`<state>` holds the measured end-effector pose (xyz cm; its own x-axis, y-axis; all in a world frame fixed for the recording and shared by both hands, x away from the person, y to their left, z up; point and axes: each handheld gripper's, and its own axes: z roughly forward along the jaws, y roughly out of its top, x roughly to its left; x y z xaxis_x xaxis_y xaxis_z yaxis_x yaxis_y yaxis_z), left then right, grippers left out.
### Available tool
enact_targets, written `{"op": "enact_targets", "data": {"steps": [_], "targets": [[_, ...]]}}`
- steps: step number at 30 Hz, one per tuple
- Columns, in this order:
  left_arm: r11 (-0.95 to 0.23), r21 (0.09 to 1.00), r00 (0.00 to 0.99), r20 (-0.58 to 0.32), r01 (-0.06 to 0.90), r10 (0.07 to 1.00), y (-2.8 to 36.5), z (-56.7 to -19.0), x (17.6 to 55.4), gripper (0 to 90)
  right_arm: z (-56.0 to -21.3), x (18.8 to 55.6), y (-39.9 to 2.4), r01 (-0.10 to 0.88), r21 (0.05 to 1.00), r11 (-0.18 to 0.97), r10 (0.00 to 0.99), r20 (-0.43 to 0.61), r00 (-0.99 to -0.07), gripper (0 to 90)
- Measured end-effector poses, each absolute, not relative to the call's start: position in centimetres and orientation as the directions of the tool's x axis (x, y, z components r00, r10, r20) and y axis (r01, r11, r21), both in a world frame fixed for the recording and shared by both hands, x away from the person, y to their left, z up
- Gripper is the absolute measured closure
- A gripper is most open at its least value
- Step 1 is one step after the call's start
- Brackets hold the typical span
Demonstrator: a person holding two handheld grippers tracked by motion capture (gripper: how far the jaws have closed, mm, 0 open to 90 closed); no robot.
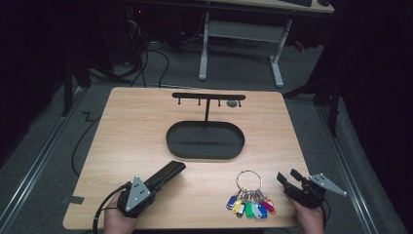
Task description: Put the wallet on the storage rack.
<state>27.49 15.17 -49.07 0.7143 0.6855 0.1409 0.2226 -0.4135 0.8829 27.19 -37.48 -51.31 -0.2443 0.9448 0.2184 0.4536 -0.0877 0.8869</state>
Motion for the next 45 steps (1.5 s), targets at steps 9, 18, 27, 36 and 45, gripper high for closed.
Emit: {"op": "enact_targets", "data": {"steps": [9, 18, 27, 36, 45], "targets": [[-0.315, 0.912, 0.706, 0.041, 0.263, 0.707, 17.2, -48.2, 26.4, 82.3, -50.9, 28.4, -36.2, 0.448, 0.892, -0.066, 0.935, 0.212, -0.283, 33.9], [-0.29, 0.915, 0.714, 0.003, 0.281, 0.7, 17.4, -47.8, 26.7, 82.5, -51.2, 28.5, -36.4, 0.456, 0.888, -0.065, 0.934, 0.215, -0.284, 34.0], [-0.276, 0.916, 0.724, -0.023, 0.292, 0.69, 17.7, -48.1, 27.7, 81.4, -51.0, 26.9, -37.7, 0.443, 0.892, -0.097, 0.946, 0.221, -0.238, 34.0], [-0.223, 0.923, 0.698, -0.065, 0.314, 0.713, 19.0, -48.4, 28.7, 79.5, -51.1, 26.6, -38.1, 0.446, 0.889, -0.104, 0.947, 0.226, -0.23, 34.0], [-0.272, 0.904, 0.69, -0.034, 0.329, 0.723, 18.8, -49.1, 28.4, 62.7, -51.1, 26.9, -37.8, 0.444, 0.89, -0.105, 0.944, 0.23, -0.237, 34.0]]}}
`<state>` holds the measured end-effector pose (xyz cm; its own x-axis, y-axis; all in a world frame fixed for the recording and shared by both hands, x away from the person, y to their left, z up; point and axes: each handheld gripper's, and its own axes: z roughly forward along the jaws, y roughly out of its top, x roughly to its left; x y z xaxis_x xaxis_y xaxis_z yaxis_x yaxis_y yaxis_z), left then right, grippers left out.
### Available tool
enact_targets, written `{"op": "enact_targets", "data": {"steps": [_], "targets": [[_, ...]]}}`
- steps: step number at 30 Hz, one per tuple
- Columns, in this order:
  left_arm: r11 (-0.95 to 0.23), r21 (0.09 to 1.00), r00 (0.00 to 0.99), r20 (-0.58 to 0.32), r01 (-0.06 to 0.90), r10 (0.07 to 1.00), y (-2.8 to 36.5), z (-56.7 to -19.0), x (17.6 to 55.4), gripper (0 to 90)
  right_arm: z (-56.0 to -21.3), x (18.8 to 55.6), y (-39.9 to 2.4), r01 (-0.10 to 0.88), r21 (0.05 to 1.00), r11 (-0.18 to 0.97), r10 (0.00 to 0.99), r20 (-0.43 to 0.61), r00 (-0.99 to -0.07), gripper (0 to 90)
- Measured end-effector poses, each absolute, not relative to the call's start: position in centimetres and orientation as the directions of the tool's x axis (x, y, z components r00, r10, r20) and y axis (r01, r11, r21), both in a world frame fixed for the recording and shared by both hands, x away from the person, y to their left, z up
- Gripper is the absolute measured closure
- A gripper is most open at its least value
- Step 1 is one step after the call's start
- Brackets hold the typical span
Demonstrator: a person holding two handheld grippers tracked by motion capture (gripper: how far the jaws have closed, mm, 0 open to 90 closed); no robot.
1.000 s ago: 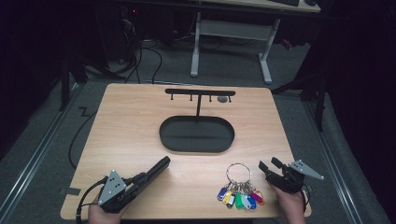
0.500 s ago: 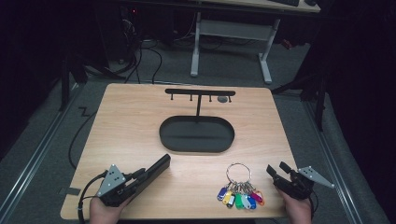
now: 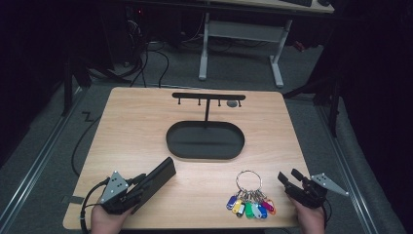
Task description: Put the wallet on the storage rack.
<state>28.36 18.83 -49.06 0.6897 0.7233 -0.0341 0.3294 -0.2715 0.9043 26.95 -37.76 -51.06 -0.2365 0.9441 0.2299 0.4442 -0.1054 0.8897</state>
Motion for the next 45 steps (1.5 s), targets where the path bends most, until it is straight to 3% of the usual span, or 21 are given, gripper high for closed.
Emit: {"op": "enact_targets", "data": {"steps": [15, 35, 45], "targets": [[-0.312, 0.89, 0.669, 0.011, 0.332, 0.744, 20.1, -49.3, 26.4, 59.0, -51.0, 29.4, -35.7, 0.448, 0.892, -0.07, 0.927, 0.224, -0.302, 34.0], [-0.403, 0.824, 0.685, 0.025, 0.398, 0.728, 19.9, -48.2, 25.9, 69.9, -50.8, 30.3, -34.8, 0.445, 0.894, -0.055, 0.918, 0.22, -0.329, 34.1], [-0.483, 0.732, 0.693, 0.021, 0.48, 0.721, 19.0, -46.9, 26.7, 70.8, -50.8, 29.9, -35.2, 0.447, 0.893, -0.053, 0.919, 0.219, -0.327, 34.0]]}}
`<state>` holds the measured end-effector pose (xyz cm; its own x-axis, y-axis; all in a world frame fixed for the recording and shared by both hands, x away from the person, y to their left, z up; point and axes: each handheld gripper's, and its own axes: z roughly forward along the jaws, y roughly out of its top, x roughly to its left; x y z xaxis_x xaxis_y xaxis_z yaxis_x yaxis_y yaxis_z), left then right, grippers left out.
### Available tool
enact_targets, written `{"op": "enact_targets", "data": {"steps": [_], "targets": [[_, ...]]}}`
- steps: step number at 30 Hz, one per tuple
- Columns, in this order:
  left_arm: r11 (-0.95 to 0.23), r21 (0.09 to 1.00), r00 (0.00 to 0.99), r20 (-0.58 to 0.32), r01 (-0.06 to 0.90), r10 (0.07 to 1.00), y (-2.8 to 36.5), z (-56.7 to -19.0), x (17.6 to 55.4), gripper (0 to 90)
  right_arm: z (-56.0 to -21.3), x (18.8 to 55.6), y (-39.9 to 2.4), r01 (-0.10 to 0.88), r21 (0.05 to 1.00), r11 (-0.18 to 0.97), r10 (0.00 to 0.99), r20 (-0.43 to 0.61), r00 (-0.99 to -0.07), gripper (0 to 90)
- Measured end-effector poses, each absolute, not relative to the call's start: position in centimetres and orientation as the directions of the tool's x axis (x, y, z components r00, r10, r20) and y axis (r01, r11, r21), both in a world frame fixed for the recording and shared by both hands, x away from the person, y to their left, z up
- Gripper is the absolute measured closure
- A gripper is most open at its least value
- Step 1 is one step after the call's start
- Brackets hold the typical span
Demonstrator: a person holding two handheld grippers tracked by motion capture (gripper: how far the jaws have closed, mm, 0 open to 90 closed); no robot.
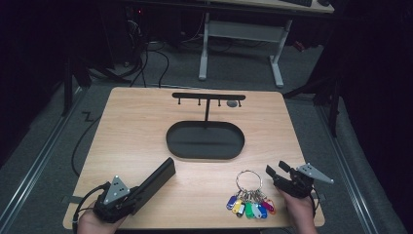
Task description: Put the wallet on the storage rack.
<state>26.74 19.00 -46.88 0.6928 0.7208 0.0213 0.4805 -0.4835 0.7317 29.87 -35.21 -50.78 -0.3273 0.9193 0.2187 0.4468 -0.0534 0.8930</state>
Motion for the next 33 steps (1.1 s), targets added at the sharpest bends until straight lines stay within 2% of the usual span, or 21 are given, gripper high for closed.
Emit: {"op": "enact_targets", "data": {"steps": [6, 12, 24, 27, 32, 33], "targets": [[-0.531, 0.684, 0.706, 0.034, 0.5, 0.708, 18.5, -46.3, 27.7, 72.3, -50.8, 28.5, -36.2, 0.456, 0.888, -0.054, 0.923, 0.219, -0.316, 33.9], [-0.572, 0.68, 0.724, 0.086, 0.46, 0.684, 17.6, -45.7, 28.2, 74.5, -50.7, 26.4, -37.8, 0.449, 0.89, -0.083, 0.936, 0.225, -0.272, 33.8], [-0.638, 0.739, 0.785, 0.257, 0.215, 0.563, 13.9, -44.2, 28.2, 74.7, -50.8, 24.6, -39.7, 0.446, 0.886, -0.127, 0.946, 0.243, -0.213, 33.9], [-0.668, 0.73, 0.801, 0.311, 0.144, 0.512, 12.8, -43.9, 28.5, 74.6, -50.7, 24.7, -39.5, 0.444, 0.887, -0.127, 0.945, 0.244, -0.217, 33.9], [-0.699, 0.707, 0.798, 0.357, 0.108, 0.485, 11.9, -43.6, 29.3, 74.6, -51.0, 25.2, -39.1, 0.455, 0.881, -0.128, 0.939, 0.255, -0.23, 34.1], [-0.716, 0.694, 0.79, 0.394, 0.08, 0.47, 11.6, -43.3, 29.7, 74.6, -51.1, 25.4, -38.9, 0.464, 0.877, -0.125, 0.937, 0.258, -0.234, 34.2]]}}
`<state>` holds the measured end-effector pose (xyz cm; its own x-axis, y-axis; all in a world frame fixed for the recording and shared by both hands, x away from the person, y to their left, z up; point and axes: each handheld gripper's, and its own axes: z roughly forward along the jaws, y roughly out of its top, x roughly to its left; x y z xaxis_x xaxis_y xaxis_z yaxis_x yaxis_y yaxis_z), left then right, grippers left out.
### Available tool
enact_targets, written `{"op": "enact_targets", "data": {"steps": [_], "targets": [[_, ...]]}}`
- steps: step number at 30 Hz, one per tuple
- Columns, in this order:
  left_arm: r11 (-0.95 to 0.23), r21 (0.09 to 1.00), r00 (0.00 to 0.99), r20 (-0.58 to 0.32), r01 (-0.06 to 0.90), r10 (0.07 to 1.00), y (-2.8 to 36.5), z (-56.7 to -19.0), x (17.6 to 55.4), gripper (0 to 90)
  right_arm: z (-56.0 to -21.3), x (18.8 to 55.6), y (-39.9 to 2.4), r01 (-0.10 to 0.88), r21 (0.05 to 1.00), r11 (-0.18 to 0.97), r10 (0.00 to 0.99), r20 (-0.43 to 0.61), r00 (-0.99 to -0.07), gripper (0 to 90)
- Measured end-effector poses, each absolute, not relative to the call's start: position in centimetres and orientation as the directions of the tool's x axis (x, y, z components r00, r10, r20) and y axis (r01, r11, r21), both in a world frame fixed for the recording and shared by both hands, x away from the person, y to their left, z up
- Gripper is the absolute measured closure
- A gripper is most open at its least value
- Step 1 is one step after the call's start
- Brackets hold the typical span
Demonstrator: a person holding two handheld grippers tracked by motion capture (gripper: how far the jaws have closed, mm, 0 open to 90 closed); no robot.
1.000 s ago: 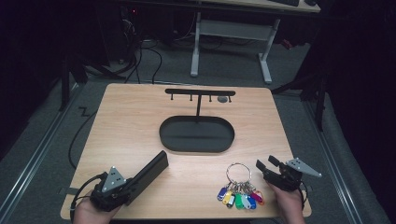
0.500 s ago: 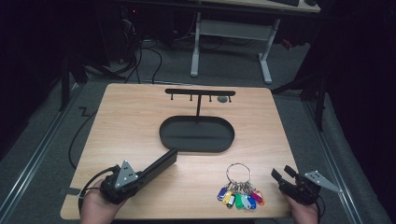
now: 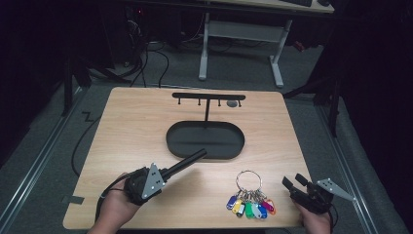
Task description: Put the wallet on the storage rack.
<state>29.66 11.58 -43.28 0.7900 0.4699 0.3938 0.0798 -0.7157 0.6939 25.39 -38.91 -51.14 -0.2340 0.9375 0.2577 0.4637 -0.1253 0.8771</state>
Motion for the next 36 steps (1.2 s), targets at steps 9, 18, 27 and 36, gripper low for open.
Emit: {"op": "enact_targets", "data": {"steps": [9, 18, 27, 36], "targets": [[-0.775, 0.632, 0.764, 0.513, -0.026, 0.392, 10.0, -42.3, 31.6, 74.4, -51.1, 25.4, -39.1, 0.457, 0.881, -0.12, 0.939, 0.251, -0.237, 34.3], [-0.831, 0.55, 0.755, 0.582, -0.091, 0.303, 7.6, -42.9, 34.6, 74.4, -50.7, 23.8, -39.6, 0.437, 0.892, -0.113, 0.942, 0.236, -0.238, 34.3], [-0.866, 0.477, 0.758, 0.617, -0.149, 0.209, 4.9, -43.4, 37.6, 74.3, -50.8, 23.3, -40.1, 0.436, 0.89, -0.13, 0.943, 0.247, -0.224, 34.4], [-0.869, 0.468, 0.774, 0.606, -0.162, 0.182, 2.1, -44.3, 41.8, 74.3, -50.9, 23.3, -40.2, 0.423, 0.897, -0.129, 0.947, 0.239, -0.217, 34.4]]}}
